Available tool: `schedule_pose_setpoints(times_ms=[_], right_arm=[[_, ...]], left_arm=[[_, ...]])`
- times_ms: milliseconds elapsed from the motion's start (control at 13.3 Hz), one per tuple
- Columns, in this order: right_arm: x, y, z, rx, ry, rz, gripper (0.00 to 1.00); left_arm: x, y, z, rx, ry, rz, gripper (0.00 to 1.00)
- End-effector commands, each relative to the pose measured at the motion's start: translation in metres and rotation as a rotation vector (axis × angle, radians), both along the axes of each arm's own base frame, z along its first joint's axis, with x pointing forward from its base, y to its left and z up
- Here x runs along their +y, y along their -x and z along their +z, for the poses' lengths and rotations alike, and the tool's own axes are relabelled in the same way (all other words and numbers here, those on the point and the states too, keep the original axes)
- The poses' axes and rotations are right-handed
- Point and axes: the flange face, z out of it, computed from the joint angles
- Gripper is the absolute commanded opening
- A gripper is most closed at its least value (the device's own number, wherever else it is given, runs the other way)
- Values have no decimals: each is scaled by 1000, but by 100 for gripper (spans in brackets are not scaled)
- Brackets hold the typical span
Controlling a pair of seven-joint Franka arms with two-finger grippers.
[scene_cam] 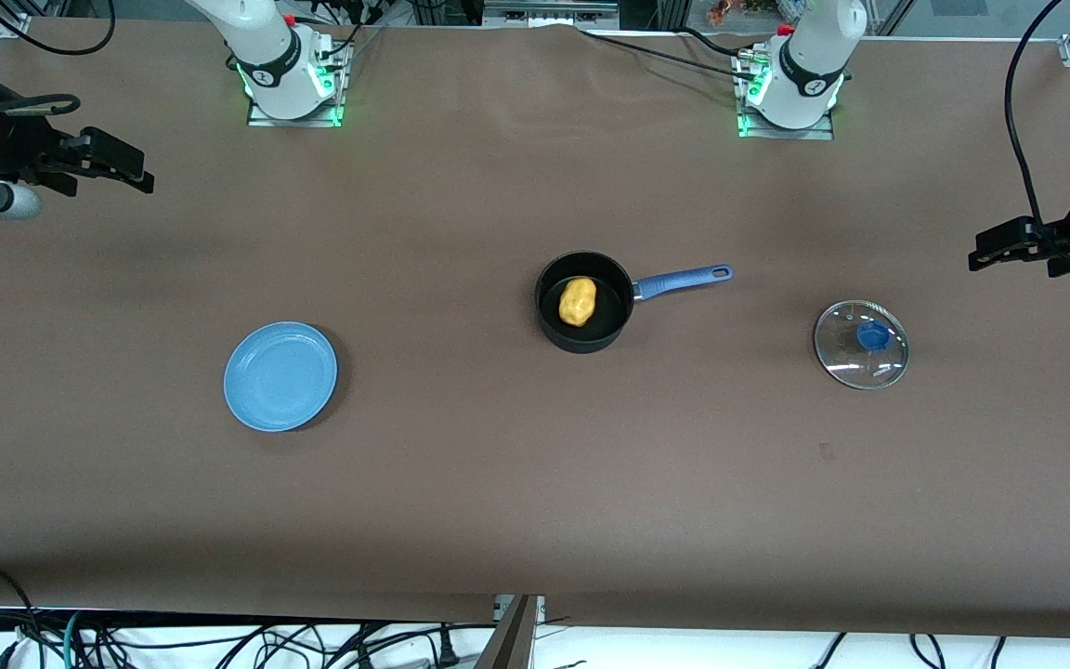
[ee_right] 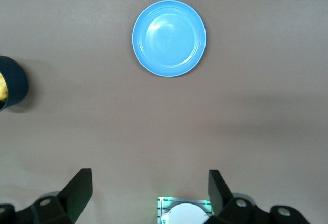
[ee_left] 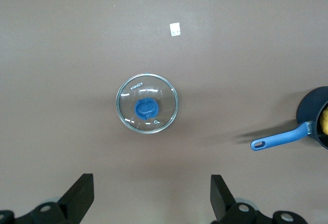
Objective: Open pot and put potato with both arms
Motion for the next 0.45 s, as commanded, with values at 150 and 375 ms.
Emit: schedule_pose_setpoints(times_ms=[150, 375], right_arm=[[6, -1, 10, -37, 64, 86, 100], [8, -1, 9, -35, 63, 77, 100]], left_arm=[[-1, -4, 4, 7, -21, 0, 100], [0, -5, 3, 7, -16, 0, 100]])
